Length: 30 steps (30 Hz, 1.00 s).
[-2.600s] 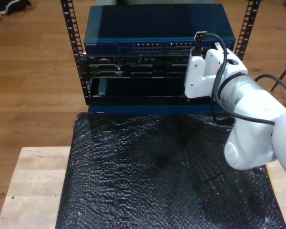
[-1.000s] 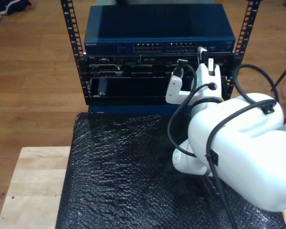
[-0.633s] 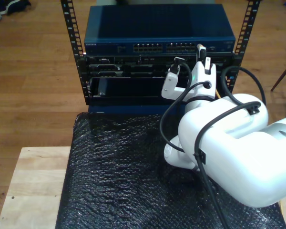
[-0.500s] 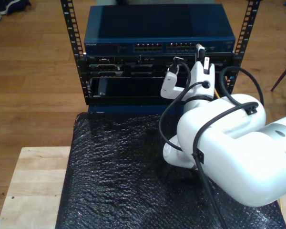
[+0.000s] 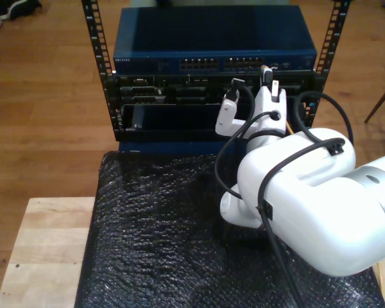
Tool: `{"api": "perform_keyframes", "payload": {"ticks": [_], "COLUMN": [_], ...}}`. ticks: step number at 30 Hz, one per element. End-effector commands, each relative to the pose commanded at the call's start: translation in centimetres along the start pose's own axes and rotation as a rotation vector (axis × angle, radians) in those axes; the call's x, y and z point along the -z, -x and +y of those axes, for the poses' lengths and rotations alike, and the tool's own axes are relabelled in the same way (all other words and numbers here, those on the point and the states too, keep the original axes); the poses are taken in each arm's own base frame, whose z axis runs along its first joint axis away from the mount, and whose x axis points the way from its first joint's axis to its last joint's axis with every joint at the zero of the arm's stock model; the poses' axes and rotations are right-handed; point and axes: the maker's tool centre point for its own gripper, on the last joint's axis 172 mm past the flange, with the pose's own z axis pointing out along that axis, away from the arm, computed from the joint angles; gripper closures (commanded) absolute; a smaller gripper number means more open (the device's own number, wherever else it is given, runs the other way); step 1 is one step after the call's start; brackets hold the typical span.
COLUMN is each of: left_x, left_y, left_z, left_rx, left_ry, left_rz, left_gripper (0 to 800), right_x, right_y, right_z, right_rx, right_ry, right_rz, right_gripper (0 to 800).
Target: Grab the cable and plug it in
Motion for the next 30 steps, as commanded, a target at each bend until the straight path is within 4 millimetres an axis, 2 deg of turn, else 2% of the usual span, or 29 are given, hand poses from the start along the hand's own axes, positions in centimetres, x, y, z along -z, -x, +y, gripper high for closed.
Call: {"api": "perform_keyframes", "payload": {"ticks": [8,13,30], "left_x": [0.0,0.0,0.0], "left_y": [0.0,0.0,0.0], "left_z": [0.0,0.0,0.0], "left_rx": [0.0,0.0,0.0], "left_ry": [0.0,0.0,0.0], "left_rz": [0.0,0.0,0.0], "left_gripper": [0,0,0], "right_x": [-0.1,-0.2,-0.4], "right_y": [-0.1,-1.2,-0.9], "right_z": [0.0,0.0,0.3], "right_rx": [0.005,0.022,0.095], "right_ry": [-0.001,0.0,0.006], "right_rz": [0.008,0.057,0.052], "right_gripper": [800,800,800]}}
